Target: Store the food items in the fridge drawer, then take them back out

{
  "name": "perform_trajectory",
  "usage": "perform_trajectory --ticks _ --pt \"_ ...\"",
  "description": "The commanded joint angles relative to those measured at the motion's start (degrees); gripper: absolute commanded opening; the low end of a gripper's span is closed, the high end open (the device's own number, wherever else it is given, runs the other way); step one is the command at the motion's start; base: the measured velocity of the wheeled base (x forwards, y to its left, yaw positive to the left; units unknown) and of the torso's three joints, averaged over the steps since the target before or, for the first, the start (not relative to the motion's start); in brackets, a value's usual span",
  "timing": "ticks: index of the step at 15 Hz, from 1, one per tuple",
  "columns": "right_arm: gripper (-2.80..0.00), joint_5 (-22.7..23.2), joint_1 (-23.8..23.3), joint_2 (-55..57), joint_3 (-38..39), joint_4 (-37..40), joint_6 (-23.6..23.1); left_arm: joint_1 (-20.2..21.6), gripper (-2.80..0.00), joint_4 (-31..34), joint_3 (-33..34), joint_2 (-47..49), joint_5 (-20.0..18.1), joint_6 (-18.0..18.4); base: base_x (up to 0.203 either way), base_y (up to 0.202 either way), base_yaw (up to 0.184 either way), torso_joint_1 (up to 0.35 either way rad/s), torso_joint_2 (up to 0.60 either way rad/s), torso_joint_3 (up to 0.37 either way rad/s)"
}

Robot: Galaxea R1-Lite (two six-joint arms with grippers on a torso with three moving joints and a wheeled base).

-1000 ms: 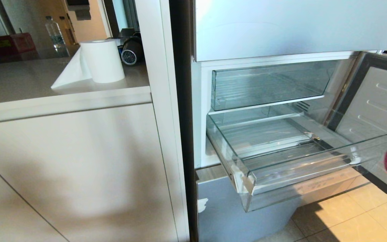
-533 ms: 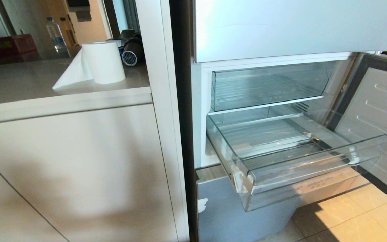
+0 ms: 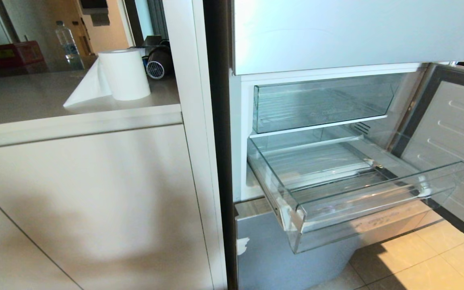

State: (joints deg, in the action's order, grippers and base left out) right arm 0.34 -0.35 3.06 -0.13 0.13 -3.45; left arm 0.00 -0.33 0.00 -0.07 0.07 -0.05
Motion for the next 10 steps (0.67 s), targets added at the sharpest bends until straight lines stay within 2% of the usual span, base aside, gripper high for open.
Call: perform_trajectory --ticks 1,10 --pt "-2.8 0.09 0.09 -3.06 0.14 0.48 -0.41 0.0 -2.8 -0.02 0.09 -0.01 0.01 -0.04 0.0 0.0 0.0 0.0 0.0 0.0" --pt "-2.8 -0.08 0.09 -3.06 0.16 0.49 -0.28 0.0 -2.8 -0.02 0.09 -0.01 0.01 -0.04 0.0 0.0 0.0 0.0 0.0 0.0"
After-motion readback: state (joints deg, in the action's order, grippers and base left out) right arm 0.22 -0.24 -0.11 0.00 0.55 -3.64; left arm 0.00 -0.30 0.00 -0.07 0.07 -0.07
